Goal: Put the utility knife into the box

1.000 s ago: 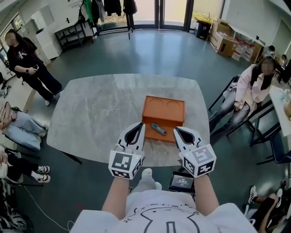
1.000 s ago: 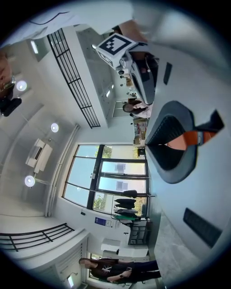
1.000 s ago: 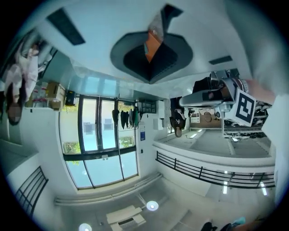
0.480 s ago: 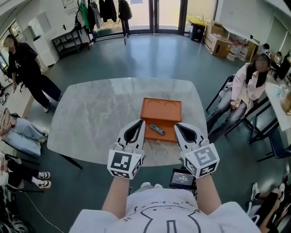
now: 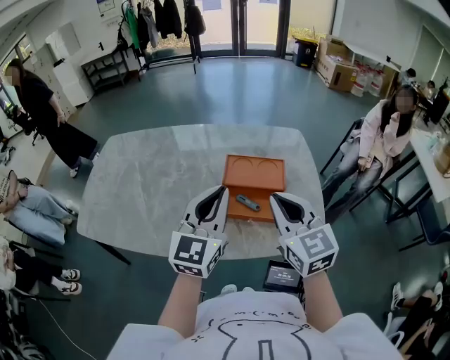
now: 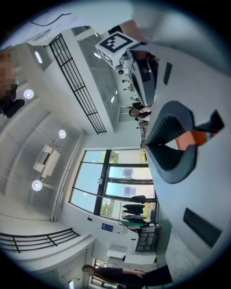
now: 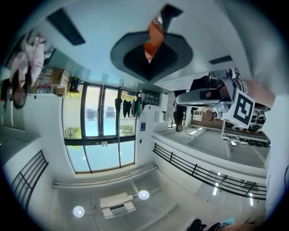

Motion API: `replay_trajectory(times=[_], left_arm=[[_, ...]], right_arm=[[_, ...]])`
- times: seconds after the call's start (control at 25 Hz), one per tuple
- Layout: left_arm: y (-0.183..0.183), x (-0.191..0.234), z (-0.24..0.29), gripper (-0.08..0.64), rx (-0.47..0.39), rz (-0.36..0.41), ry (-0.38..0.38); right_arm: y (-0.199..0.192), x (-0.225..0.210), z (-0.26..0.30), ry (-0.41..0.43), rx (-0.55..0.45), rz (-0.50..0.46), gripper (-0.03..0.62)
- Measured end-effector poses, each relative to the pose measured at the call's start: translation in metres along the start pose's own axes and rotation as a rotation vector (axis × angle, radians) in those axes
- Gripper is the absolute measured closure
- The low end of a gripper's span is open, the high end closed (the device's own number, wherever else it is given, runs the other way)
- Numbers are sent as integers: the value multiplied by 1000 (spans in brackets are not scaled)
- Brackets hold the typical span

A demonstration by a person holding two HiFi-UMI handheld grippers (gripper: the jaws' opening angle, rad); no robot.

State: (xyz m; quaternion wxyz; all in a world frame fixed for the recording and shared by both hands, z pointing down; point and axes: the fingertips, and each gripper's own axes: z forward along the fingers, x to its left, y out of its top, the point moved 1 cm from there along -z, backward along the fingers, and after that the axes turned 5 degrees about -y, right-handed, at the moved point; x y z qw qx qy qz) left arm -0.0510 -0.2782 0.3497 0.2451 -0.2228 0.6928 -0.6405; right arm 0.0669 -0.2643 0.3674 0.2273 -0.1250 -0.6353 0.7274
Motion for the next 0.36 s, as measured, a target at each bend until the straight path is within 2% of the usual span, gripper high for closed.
replay_trajectory(times=[0.36], left_arm=[[-7, -1, 0, 545, -1, -3, -3]], right_arm=[[-11, 1, -2, 2, -1, 12, 586]])
